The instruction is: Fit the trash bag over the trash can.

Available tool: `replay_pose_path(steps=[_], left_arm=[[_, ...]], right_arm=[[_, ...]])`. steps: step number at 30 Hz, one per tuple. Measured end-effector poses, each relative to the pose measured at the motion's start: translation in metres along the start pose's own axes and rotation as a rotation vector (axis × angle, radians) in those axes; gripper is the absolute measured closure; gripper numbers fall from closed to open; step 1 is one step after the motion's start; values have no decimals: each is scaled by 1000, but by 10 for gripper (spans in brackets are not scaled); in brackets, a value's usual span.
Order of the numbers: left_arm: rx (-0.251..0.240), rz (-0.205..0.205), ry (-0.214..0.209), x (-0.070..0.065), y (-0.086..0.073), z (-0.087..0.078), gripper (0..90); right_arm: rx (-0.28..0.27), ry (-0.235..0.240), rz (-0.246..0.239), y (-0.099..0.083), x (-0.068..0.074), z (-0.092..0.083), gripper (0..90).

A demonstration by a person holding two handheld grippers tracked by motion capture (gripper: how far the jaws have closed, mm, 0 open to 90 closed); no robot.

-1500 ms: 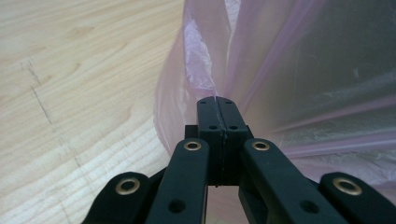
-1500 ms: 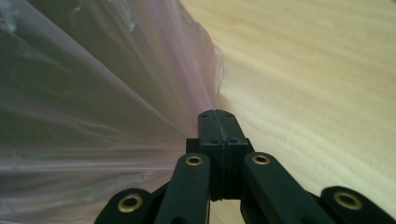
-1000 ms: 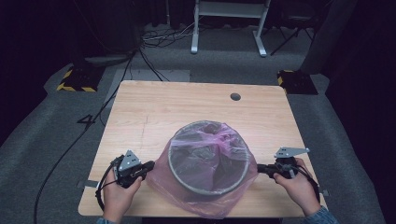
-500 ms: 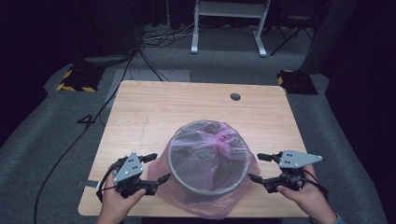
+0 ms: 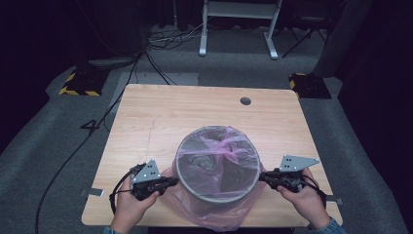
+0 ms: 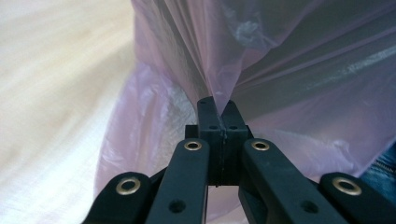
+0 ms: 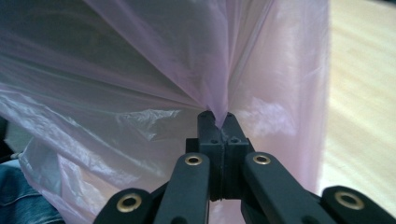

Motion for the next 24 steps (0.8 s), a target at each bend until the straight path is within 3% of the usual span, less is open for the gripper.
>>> replay_pose_path(steps=[2, 4, 6, 9, 10, 11, 12, 13, 15, 18, 21, 24], left_arm=[[15, 11, -8, -2, -4, 7, 900], [2, 15, -16, -4, -5, 9, 900], [8, 10, -15, -3, -5, 8, 900], [21, -2, 32, 3, -8, 5, 900], [27, 4, 47, 4, -9, 3, 900], [22, -1, 58, 5, -9, 2, 892], [10, -2, 72, 6, -10, 0, 786], [-10, -9, 83, 7, -11, -2, 642], [-42, -20, 75, 6, -12, -7, 500], [-87, -10, 103, 8, -11, -18, 357], [-124, -17, 125, 8, -11, -29, 314], [-125, -37, 162, 12, -13, -35, 300]], right_arm=[[41, 14, 1, -9, 2, 9, 900], [120, 21, -3, -24, 4, 19, 900], [113, 32, 23, -35, 3, 23, 900], [115, 20, 38, -36, -2, 18, 900], [122, 21, 28, -36, -2, 16, 871], [128, 15, 22, -35, -3, 14, 726], [123, -5, 3, -33, -4, 12, 561], [119, -18, -29, -31, -4, 9, 453], [103, -20, -50, -25, -3, 1, 325], [55, -21, -57, -14, -1, -16, 277], [-16, -15, -43, 2, 0, -35, 235], [-88, -13, -22, 24, 1, -49, 201]])
Point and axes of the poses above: each handheld gripper's, and its own axes: z roughly forward along the jaws, y roughly out of its top, x roughly to its left, the point moved 5 cm from there along z, roughly forward along the jaws, and after that the axes turned 5 degrees about x, right-handed, at the moved point
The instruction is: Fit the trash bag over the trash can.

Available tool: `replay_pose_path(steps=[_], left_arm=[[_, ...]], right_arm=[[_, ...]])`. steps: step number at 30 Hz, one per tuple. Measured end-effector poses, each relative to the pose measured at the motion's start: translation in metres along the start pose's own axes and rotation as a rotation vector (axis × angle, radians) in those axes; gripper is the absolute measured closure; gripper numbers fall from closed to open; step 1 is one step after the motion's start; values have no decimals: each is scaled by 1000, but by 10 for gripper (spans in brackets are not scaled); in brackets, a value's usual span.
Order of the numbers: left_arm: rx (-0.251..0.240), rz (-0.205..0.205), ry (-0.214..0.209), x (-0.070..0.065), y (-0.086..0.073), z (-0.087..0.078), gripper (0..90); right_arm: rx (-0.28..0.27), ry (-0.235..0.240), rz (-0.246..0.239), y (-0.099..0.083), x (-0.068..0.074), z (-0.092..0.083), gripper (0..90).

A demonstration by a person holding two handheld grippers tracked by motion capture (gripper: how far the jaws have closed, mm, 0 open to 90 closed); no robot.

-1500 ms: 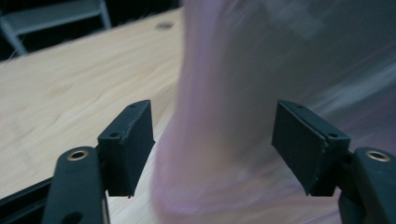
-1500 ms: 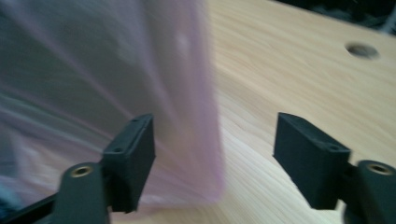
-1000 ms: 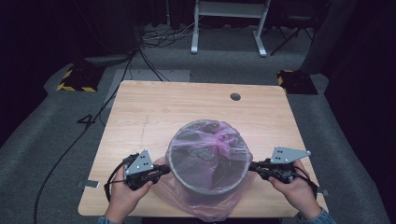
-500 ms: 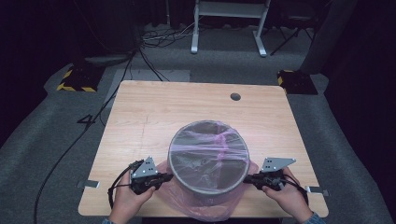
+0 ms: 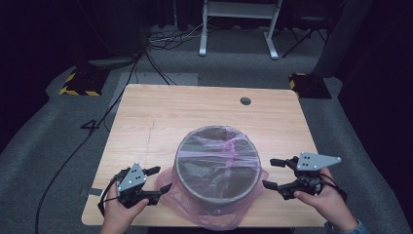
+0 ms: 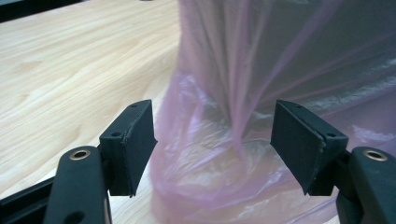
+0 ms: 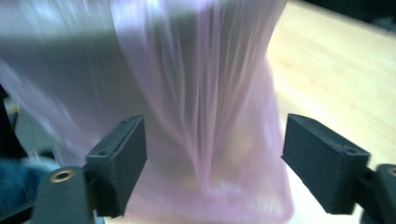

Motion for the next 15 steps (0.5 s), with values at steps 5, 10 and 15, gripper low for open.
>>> replay_pose_path(steps=[5, 10, 15], left_arm=[[56, -62, 77, 14, -14, -2, 288], [123, -91, 130, 21, -30, 2, 274], [179, -114, 165, 28, -44, 6, 264]], right_arm=[[-68, -28, -2, 40, -1, -8, 172], [-79, -15, -50, 78, 5, -2, 161], [-75, -3, -81, 110, 12, 16, 174]])
Point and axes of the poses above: each handheld gripper's, and its own axes: z roughly forward along the jaws, y roughly out of its top, x roughly to its left, the point moved 5 cm from there along z, roughly forward along the jaws, and after that the axes turned 5 degrees about x, right-handed, at the moved point
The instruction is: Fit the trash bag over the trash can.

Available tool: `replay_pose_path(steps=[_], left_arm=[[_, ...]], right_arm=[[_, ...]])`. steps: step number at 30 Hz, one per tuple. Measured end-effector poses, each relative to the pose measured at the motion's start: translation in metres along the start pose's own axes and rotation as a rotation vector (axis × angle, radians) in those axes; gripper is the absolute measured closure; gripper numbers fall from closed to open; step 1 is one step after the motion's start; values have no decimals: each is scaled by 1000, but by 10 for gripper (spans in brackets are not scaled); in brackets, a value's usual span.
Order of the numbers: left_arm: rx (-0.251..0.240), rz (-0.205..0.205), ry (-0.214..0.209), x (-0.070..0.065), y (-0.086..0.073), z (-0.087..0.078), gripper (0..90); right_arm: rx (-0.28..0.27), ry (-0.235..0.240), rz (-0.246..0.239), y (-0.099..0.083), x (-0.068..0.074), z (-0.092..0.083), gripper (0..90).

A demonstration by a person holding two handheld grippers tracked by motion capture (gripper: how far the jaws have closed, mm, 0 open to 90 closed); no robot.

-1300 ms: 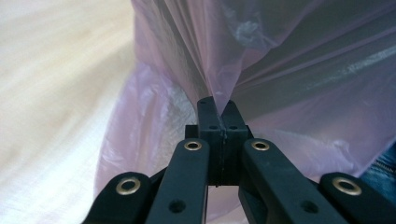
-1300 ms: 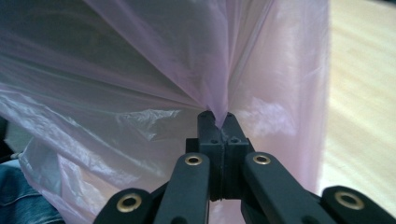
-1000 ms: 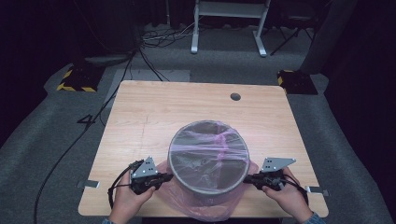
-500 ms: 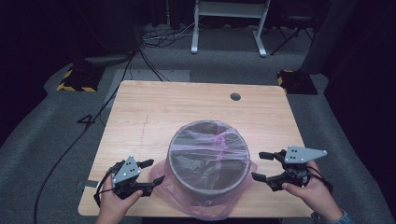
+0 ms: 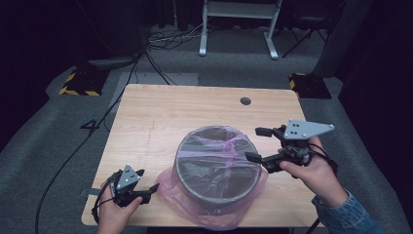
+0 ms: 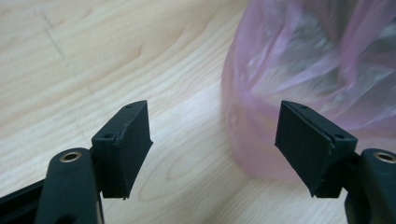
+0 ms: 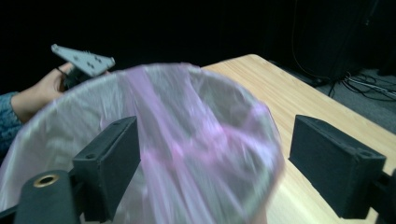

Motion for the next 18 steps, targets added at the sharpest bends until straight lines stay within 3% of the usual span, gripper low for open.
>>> replay_pose_path(steps=[10, 18], left_arm=[[29, -30, 14, 13, -11, 12, 241], [64, -30, 29, 19, -18, 17, 230]], right_arm=[[27, 32, -41, 42, 15, 46, 194], [75, 33, -44, 47, 19, 86, 196]])
Point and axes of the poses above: each handheld gripper's, and its own axes: z roughly forward along the jaws, y roughly out of its top, x roughly to its left, the point moved 5 cm from there along z, roughly forward along the jaws, and after that the axes turned 5 degrees about x, right-handed, at the moved point
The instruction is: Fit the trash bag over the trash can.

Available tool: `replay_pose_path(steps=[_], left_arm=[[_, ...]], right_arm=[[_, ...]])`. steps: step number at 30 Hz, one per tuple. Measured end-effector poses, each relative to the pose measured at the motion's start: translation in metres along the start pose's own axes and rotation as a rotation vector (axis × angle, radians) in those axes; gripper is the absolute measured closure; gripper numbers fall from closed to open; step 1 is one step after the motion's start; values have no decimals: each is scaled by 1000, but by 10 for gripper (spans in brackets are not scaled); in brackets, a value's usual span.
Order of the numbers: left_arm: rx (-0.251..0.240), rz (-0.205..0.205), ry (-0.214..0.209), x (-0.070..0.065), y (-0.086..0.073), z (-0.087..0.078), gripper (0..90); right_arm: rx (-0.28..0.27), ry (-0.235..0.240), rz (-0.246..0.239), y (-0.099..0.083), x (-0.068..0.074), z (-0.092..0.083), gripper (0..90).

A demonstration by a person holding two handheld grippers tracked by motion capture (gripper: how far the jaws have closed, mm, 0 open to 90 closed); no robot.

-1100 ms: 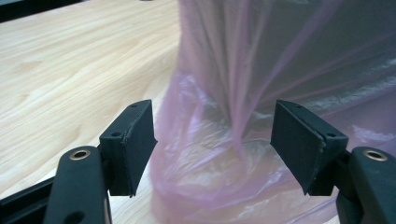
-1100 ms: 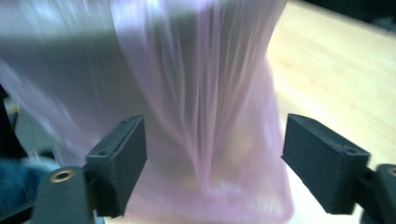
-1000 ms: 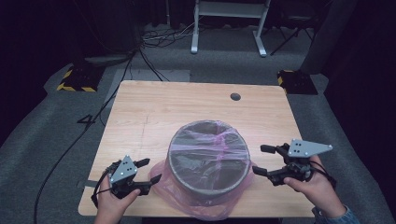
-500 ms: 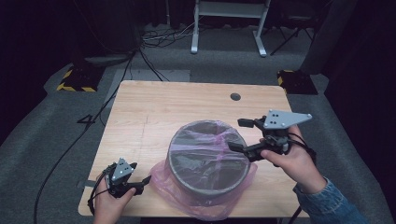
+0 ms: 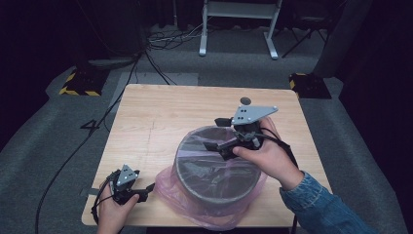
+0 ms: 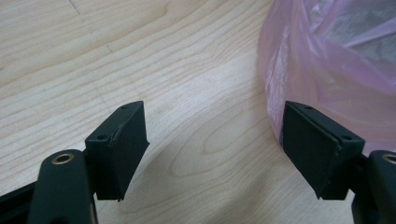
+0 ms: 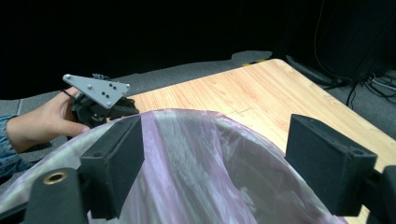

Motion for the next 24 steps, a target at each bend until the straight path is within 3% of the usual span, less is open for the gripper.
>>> replay_pose_path(steps=[4, 16, 24], left_arm=[[24, 4, -3, 1, -3, 5, 209], [32, 11, -4, 1, -2, 6, 173], [32, 13, -4, 1, -2, 7, 169]], right_arm=[[22, 5, -8, -1, 2, 14, 198], [101, 6, -18, -18, 8, 43, 193], [230, 30, -12, -38, 8, 63, 182]])
Point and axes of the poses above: each handheld gripper's, and its own axes: z roughly forward along the jaws, y roughly out of its top, x roughly to its left, the point moved 5 cm from there along z, roughly forward along the jaws, and after that the axes turned 5 degrees about x, right-handed, at the moved point
